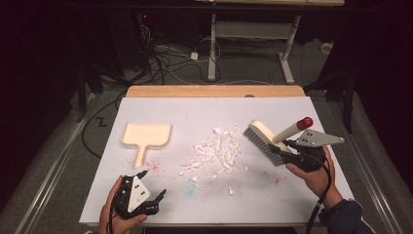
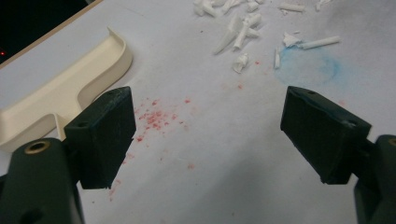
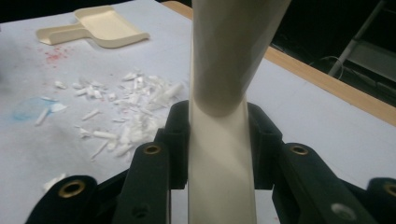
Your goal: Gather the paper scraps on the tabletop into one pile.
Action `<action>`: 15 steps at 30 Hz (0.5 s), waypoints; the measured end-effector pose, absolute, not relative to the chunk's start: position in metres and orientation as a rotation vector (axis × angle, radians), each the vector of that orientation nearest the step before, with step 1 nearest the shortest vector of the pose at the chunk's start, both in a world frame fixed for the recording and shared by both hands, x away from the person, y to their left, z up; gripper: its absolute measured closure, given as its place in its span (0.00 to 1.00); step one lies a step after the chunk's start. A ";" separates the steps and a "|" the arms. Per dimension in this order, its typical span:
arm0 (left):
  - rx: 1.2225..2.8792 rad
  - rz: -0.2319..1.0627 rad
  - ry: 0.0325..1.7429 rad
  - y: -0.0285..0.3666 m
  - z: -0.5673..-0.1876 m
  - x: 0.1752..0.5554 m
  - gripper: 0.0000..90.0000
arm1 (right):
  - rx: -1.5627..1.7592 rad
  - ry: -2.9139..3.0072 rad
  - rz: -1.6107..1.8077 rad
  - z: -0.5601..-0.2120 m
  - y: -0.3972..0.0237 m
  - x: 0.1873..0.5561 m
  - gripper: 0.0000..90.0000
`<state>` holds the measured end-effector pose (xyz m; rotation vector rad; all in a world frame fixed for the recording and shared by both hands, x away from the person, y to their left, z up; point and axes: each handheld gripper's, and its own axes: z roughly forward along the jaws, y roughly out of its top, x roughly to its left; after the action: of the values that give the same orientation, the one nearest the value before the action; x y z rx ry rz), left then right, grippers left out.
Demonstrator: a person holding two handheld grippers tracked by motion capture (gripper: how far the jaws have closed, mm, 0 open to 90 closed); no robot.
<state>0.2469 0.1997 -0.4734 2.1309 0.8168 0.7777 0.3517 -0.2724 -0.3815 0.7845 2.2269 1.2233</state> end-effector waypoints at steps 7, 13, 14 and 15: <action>2.145 0.775 0.826 0.199 -0.476 0.248 0.19 | 0.829 2.181 1.097 -0.386 -0.277 0.377 0.75; 2.157 0.771 0.824 0.196 -0.477 0.251 0.19 | 0.854 2.160 0.987 -0.391 -0.273 0.401 0.75; 2.159 0.771 0.822 0.196 -0.477 0.252 0.19 | 0.856 2.163 0.968 -0.392 -0.272 0.405 0.75; 2.162 0.772 0.819 0.196 -0.477 0.251 0.19 | 0.862 2.162 0.927 -0.393 -0.270 0.414 0.75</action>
<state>0.2513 0.1956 -0.4774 2.1616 0.8189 0.7722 0.4139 -0.2699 -0.3935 0.8623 2.1616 0.9268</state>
